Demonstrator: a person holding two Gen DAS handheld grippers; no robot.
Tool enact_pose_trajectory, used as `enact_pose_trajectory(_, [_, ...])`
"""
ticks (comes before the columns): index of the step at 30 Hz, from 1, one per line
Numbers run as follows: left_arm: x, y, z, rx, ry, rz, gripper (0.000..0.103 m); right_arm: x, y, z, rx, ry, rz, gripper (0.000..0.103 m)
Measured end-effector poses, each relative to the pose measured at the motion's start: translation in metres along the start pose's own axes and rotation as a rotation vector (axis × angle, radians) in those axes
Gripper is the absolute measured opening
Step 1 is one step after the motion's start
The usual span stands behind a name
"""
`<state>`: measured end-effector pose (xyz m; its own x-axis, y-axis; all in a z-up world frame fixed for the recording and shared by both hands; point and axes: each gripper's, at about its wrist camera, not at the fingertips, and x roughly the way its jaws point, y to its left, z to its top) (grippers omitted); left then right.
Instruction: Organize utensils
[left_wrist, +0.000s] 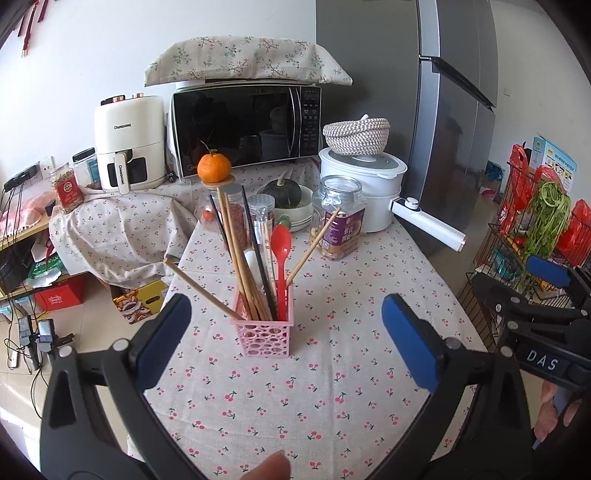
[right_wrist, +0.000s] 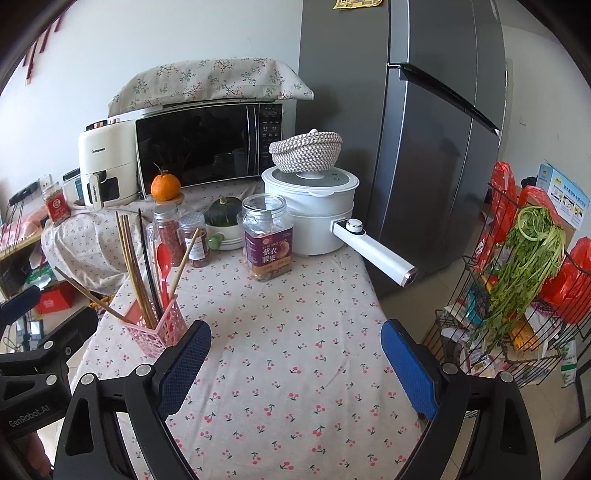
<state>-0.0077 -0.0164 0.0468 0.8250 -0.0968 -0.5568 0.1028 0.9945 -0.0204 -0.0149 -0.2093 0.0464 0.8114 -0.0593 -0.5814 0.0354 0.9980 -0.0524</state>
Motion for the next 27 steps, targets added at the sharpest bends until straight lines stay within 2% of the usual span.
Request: enact_pose_trajectory(27, [0.0023, -0.0003, -0.0021, -0.002, 0.008, 0.001, 0.103, 0.0062, 0.0005, -0.0013, 0.004, 0.028, 0.016, 0.094])
